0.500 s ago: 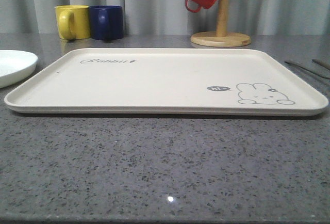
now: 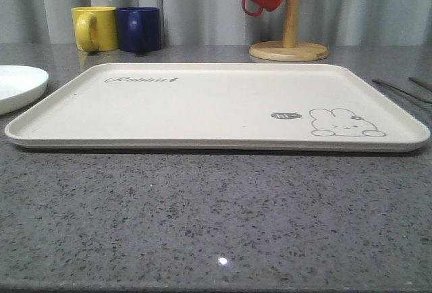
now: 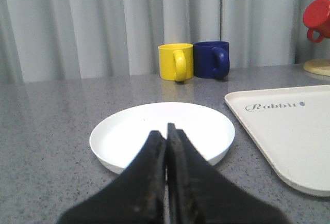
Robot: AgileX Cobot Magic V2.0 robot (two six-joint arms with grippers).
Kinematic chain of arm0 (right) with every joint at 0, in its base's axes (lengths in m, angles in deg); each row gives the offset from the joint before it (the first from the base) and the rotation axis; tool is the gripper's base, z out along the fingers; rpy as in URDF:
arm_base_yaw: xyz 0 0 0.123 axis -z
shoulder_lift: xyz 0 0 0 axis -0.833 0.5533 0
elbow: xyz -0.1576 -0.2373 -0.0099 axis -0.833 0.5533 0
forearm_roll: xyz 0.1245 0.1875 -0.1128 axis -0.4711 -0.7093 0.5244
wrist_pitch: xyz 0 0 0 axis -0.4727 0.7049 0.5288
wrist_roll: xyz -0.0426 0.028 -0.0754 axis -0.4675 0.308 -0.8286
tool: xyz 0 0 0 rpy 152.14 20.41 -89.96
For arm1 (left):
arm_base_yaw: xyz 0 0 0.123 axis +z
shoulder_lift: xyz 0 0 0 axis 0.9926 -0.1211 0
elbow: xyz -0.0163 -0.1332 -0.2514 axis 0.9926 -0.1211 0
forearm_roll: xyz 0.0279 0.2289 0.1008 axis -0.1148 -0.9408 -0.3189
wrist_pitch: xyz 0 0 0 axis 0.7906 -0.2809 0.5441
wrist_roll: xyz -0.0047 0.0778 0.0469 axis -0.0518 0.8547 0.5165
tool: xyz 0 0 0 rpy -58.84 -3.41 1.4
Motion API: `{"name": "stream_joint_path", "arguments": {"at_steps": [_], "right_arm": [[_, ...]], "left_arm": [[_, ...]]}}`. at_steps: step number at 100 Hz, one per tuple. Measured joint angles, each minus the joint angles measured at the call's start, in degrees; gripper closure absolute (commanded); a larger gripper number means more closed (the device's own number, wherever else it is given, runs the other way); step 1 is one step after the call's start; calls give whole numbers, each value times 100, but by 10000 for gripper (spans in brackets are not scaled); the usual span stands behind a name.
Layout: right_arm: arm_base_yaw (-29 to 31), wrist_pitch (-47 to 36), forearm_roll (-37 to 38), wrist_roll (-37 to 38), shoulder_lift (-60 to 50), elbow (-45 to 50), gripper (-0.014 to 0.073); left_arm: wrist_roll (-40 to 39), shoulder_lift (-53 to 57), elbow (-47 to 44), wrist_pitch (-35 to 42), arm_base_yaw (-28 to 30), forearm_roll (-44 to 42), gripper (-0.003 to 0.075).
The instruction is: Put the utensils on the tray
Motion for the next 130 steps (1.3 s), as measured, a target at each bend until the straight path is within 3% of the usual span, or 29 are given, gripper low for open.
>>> {"name": "stream_joint_path", "arguments": {"at_steps": [23, 51, 61, 77, 98, 108, 123, 130], "right_arm": [[0, 0, 0, 0, 0, 0, 662], [0, 0, 0, 0, 0, 0, 662], [0, 0, 0, 0, 0, 0, 662], [0, 0, 0, 0, 0, 0, 662], [0, 0, 0, 0, 0, 0, 662], [0, 0, 0, 0, 0, 0, 662], [0, 0, 0, 0, 0, 0, 662], [0, 0, 0, 0, 0, 0, 662]], "left_arm": [[0, -349, 1346, -1424, 0, 116, 738], [0, -2481, 4082, -4207, 0, -42, 738], [10, -3242, 4865, -4871, 0, -170, 738], [10, -4186, 5642, -5223, 0, -224, 738], [18, -4909, 5816, -5265, 0, -224, 724], [18, -5119, 5824, -5322, 0, -152, 617], [18, -5292, 5824, -5403, 0, -112, 289], [22, -5331, 5824, -5403, 0, -112, 198]]}}
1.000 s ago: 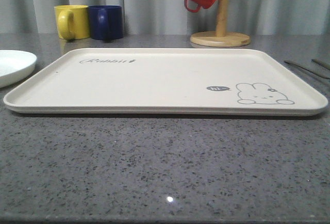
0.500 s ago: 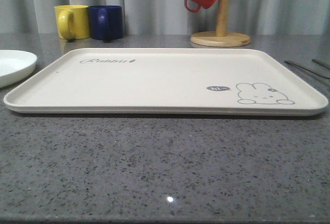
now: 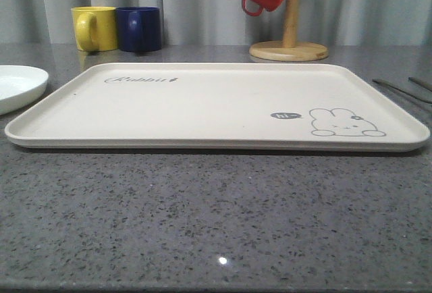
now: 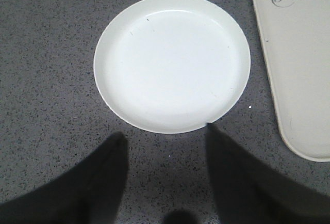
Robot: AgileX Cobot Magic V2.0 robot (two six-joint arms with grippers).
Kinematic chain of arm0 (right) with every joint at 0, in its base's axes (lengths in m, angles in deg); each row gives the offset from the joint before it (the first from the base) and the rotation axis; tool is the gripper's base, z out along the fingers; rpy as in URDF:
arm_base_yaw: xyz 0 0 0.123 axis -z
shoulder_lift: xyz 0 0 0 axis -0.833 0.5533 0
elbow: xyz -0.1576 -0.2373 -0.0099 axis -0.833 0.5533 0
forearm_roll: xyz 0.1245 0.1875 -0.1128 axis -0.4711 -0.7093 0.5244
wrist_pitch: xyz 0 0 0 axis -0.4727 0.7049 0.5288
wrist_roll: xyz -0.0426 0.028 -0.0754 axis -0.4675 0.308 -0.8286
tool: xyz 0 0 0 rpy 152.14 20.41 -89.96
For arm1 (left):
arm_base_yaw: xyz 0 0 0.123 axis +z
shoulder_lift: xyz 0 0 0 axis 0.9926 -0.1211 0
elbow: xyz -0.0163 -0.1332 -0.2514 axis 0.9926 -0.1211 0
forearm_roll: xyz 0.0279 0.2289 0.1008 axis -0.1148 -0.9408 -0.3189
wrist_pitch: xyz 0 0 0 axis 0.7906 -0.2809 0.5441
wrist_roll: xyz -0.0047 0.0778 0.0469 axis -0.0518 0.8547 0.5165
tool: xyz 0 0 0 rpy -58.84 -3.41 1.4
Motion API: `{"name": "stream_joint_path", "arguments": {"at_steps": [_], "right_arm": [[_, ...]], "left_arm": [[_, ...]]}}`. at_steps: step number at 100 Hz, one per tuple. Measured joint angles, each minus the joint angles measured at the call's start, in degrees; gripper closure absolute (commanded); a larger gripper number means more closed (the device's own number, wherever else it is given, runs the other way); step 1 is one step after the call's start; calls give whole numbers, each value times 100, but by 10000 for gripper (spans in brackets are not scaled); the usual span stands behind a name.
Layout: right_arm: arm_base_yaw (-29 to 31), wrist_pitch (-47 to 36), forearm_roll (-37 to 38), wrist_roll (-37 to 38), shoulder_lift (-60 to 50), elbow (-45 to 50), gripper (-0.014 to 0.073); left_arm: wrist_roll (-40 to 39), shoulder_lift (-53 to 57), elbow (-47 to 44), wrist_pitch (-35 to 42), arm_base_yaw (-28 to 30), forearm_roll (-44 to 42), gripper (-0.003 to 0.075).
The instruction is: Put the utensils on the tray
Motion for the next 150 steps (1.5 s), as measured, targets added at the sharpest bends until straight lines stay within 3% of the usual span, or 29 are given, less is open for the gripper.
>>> {"name": "stream_joint_path", "arguments": {"at_steps": [42, 69, 90, 150], "right_arm": [[0, 0, 0, 0, 0, 0, 662], [0, 0, 0, 0, 0, 0, 662], [0, 0, 0, 0, 0, 0, 662], [0, 0, 0, 0, 0, 0, 662]], "left_arm": [[-150, -828, 385, 246, 48, -241, 182], [-161, -2419, 1408, 254, 809, -106, 182], [252, -3478, 2002, 219, 1299, 451, 183], [421, -4695, 2125, 110, 1638, 718, 183]]}}
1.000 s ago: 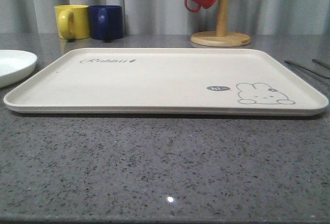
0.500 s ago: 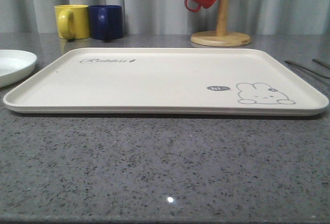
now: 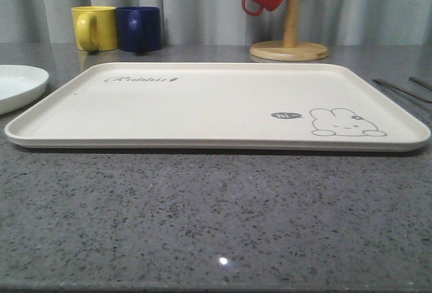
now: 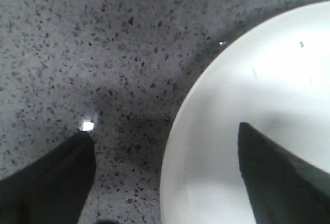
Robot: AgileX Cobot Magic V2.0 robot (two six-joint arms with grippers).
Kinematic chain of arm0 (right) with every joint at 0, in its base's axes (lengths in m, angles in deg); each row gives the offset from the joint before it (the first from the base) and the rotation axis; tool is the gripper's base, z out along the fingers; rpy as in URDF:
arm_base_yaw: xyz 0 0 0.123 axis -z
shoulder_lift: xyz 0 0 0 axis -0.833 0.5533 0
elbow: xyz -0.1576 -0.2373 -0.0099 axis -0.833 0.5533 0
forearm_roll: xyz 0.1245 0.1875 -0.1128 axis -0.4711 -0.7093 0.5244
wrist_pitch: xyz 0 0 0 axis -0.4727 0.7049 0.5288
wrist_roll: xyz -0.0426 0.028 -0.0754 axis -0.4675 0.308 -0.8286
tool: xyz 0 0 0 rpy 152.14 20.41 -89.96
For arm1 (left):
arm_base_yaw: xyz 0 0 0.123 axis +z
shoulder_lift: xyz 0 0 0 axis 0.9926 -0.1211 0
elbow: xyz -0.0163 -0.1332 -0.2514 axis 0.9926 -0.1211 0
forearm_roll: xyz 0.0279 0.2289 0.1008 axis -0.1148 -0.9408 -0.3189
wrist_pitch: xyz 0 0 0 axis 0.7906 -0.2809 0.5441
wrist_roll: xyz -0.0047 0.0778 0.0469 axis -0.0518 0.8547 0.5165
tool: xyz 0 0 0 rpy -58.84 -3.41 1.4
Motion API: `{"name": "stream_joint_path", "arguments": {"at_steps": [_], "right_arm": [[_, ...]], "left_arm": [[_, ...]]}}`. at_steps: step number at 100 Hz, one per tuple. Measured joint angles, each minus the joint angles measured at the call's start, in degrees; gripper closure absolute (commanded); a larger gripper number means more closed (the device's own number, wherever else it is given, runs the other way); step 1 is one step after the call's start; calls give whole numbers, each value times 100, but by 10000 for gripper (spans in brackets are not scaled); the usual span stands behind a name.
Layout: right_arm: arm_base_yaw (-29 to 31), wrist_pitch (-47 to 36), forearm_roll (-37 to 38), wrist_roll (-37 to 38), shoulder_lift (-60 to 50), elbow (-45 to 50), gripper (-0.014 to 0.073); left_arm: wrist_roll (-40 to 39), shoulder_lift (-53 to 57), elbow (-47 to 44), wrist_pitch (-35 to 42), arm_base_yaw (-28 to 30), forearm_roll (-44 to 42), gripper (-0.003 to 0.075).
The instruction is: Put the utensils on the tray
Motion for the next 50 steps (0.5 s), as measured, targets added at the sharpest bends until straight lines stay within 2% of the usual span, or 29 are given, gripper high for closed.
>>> {"name": "stream_joint_path", "arguments": {"at_steps": [31, 38, 50], "right_arm": [[0, 0, 0, 0, 0, 0, 662], [0, 0, 0, 0, 0, 0, 662], [0, 0, 0, 0, 0, 0, 662]], "left_arm": [[93, -83, 0, -28, 0, 16, 203], [93, -83, 0, -28, 0, 16, 246], [118, -83, 0, -39, 0, 46, 363]]}}
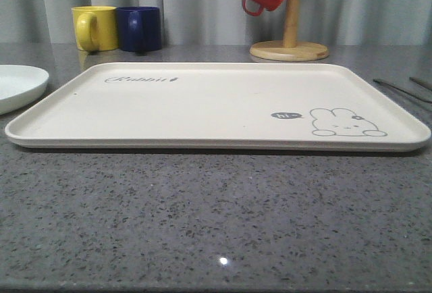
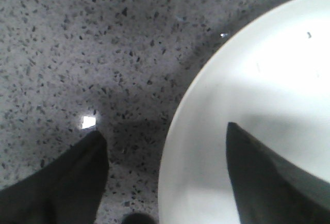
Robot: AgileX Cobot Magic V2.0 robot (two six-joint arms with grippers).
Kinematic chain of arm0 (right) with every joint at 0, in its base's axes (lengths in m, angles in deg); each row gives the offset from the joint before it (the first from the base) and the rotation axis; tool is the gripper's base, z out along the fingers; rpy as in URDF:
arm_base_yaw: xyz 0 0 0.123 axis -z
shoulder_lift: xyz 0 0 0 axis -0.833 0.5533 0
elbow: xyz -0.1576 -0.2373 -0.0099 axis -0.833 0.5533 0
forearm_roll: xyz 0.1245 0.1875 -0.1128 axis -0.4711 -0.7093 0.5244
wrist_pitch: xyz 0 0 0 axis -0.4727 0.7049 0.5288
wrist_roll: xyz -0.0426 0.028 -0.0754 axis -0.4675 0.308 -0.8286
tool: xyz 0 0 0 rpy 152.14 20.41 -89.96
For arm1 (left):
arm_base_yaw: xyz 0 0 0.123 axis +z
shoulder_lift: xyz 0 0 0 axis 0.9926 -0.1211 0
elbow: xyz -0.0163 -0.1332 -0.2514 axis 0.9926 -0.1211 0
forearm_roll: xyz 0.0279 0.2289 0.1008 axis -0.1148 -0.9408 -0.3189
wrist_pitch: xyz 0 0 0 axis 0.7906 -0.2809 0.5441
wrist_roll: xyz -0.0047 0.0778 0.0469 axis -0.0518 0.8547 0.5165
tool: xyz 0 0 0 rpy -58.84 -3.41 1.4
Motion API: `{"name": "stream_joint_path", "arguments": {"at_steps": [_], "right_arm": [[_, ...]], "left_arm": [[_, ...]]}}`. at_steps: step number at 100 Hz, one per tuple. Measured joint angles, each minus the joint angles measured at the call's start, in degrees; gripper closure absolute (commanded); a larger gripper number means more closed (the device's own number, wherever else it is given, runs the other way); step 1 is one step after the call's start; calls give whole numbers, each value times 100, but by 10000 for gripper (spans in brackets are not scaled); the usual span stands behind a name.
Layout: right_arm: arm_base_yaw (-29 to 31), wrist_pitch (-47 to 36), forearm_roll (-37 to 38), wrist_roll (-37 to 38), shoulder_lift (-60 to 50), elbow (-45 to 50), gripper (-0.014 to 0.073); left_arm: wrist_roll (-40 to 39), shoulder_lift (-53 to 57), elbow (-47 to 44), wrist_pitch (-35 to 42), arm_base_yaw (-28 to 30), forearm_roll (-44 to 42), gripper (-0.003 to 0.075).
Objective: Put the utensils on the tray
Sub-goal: 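Grasp the white plate rim with the left gripper and lift it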
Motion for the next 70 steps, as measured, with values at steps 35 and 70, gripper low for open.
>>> {"name": "stream_joint_path", "arguments": {"at_steps": [35, 70], "right_arm": [[0, 0, 0, 0, 0, 0, 662], [0, 0, 0, 0, 0, 0, 662]], "left_arm": [[78, 0, -109, -16, 0, 133, 737], [364, 304, -109, -68, 133, 452, 737]]}}
